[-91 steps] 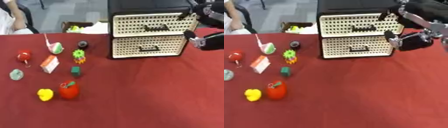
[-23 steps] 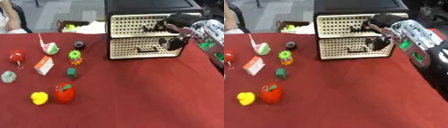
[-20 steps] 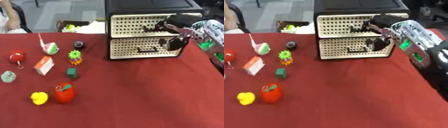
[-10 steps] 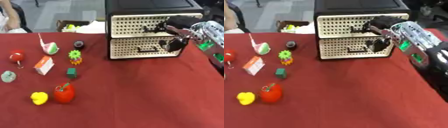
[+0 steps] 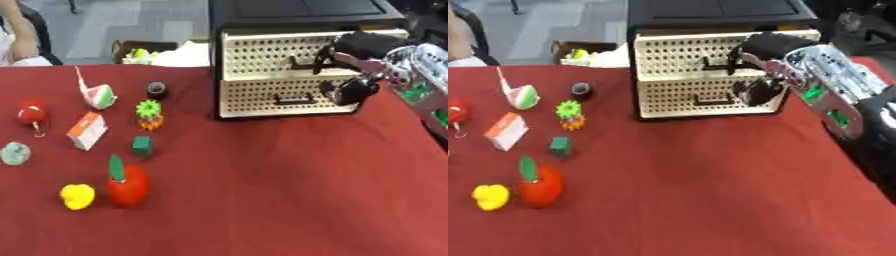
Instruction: Pick up objects from table and place into drawer.
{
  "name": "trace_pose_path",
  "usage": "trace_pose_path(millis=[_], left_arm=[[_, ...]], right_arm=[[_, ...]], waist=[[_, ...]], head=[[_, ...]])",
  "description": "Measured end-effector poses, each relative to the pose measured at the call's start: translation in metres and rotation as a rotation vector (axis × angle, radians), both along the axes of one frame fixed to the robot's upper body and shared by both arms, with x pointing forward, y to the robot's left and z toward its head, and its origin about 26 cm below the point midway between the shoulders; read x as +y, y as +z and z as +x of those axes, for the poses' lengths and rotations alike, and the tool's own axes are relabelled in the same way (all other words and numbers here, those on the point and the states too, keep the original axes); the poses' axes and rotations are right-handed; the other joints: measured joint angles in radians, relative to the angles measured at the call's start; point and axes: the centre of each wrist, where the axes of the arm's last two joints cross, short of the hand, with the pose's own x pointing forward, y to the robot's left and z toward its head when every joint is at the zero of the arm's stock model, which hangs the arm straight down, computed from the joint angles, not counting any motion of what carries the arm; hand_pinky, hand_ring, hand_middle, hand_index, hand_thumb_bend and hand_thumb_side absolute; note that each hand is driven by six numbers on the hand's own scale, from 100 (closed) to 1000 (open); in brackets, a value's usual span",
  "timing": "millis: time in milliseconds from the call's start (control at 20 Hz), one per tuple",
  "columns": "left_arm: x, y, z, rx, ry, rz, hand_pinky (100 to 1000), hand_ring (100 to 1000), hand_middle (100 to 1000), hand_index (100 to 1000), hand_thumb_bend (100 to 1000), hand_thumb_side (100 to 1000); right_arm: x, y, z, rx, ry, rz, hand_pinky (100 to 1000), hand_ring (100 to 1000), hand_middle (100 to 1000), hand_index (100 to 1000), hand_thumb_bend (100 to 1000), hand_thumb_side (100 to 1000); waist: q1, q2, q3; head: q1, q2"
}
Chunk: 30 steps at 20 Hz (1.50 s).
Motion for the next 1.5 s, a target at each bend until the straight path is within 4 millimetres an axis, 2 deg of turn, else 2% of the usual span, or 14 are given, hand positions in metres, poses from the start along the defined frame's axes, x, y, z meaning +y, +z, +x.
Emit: trace_pose_path(millis=[50,400,1500], left_arm=[[0.0,0.0,0.0,0.0,0.0,0.0,512,569,595,734,100,780],[0.0,0.0,0.0,0.0,-0.001,0.0,513,569,595,734,100,780],[-0.002,0.002,0.001,-0.008,-0.011,0.004,514,572,597,734,100,778]], right_arm=[[0.0,0.0,-0.001,-0.001,0.001,-0.002,100,100,100,689,100,122],[0.001,-0.003,-0.012,0.004,0.022,-0.036,100,100,100,676,100,122],[0.013,-0.016,-0.076,0.026,0.117,-0.085,100,100,100,656,100,117]], waist=[[0.0,0.0,0.0],[0.0,-0.001,-0.004],[0.007,-0.004,-0.005]], head=[[0.0,0.0],[0.0,0.0],[0.001,-0.003]])
